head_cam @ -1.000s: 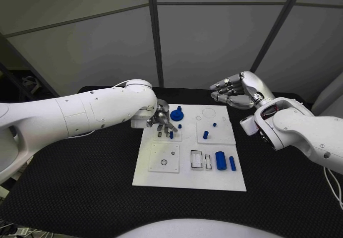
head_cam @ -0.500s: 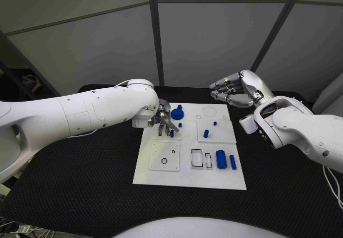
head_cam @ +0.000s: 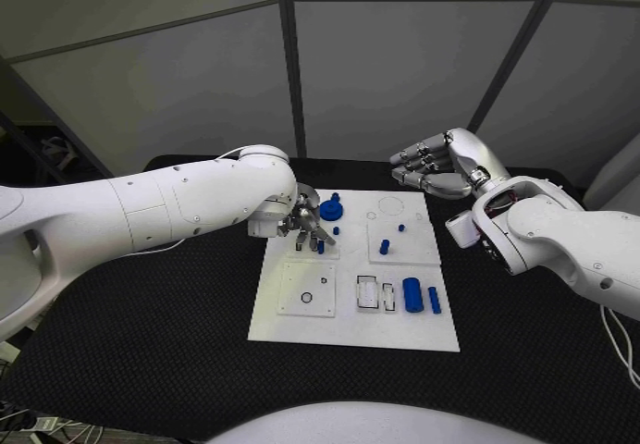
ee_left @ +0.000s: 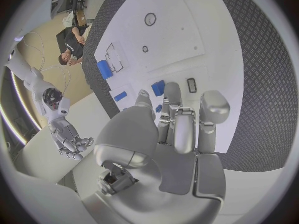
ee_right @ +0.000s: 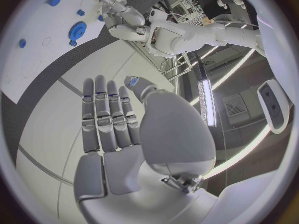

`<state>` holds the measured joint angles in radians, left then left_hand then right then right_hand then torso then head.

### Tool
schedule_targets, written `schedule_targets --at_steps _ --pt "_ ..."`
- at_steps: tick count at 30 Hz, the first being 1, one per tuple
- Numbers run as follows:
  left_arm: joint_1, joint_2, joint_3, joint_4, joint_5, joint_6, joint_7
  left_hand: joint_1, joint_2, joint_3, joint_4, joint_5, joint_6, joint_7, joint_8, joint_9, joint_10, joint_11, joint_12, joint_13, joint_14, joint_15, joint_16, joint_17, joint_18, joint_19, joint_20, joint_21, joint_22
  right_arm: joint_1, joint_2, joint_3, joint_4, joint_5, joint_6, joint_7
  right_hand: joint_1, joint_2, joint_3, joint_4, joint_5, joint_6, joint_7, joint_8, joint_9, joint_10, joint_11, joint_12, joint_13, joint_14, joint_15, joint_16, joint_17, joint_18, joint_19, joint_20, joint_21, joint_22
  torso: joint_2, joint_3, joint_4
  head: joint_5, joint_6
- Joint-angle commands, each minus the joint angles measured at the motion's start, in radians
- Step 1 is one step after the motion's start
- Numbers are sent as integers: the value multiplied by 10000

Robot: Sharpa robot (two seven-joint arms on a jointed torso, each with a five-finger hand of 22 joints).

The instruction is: Assemble the parts on the task board

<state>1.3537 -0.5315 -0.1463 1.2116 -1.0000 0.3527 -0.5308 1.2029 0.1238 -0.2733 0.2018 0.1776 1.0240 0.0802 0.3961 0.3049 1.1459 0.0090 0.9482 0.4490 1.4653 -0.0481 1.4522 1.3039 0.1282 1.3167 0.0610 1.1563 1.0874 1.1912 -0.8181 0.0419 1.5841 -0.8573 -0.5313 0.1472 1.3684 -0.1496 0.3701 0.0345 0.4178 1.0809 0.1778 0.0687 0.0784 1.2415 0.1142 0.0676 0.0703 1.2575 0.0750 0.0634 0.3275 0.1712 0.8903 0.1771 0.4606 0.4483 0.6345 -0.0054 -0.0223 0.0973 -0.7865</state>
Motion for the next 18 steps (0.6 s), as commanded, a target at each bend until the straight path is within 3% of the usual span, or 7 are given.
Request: schedule_targets --at_steps 1,18 --pt "5 21 1 -15 110 155 -77 92 49 89 4 68 -18 -32 54 46 -10 -50 -50 16 323 -89 -28 -10 -152 32 -68 45 -4 18 15 8 2 32 118 2 -120 -1 -26 -43 46 9 52 -32 -12 -65 24 -34 -10 -60 -26 -17 -21 66 -30 25 -29 -17 -3 -1 -5 -1 -15" --pt "-7 73 2 -96 203 185 -80 526 237 727 -309 33 -213 -49 123 512 -17 -71 -169 104 321 -108 -50 -6 -154 15 -91 48 14 18 27 8 8 32 235 -39 -134 19 -26 -32 67 14 49 -26 -11 -64 23 -27 -14 -66 -24 -14 -39 69 -29 32 -49 -30 -4 4 -2 -17 -87"
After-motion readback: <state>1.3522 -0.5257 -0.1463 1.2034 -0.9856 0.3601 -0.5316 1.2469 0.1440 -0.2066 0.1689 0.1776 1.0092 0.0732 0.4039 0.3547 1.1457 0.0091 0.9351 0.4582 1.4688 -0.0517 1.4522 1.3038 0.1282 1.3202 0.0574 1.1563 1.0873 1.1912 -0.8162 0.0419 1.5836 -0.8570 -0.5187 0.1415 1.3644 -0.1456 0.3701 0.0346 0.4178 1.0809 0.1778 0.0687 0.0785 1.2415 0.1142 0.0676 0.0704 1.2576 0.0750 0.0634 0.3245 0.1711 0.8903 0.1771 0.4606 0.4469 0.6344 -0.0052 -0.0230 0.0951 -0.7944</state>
